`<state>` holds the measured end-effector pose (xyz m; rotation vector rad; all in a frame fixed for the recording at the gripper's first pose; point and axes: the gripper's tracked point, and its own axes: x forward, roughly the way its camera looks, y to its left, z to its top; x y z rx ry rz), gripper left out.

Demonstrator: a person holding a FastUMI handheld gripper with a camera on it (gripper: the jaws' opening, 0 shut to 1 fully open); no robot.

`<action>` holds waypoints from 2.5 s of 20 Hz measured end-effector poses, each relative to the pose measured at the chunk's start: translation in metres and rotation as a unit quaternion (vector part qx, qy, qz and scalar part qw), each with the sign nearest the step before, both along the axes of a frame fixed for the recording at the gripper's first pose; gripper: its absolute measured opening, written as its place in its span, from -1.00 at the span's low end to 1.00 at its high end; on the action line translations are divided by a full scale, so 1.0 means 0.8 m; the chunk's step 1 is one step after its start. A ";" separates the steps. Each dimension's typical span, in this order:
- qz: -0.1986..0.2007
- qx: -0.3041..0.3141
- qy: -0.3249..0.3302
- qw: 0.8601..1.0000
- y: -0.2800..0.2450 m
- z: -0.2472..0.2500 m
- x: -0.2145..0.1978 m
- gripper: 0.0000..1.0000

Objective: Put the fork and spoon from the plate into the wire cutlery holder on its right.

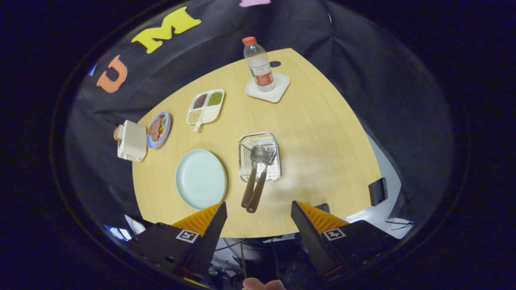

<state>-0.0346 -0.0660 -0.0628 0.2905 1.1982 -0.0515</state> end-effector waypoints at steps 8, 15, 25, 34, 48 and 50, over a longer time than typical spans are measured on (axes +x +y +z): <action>0.043 -0.055 -0.205 0.976 0.034 0.061 0.009 0.93; 0.013 -0.061 -0.420 0.906 0.069 0.138 0.003 0.93; 0.001 -0.079 -0.507 0.858 0.104 0.119 -0.043 0.92; -0.002 -0.086 -0.569 0.818 0.117 0.125 -0.046 0.92; 0.016 -0.072 -0.572 0.817 0.137 0.123 -0.045 0.91; 0.020 -0.073 -0.571 0.818 0.143 0.120 -0.043 0.92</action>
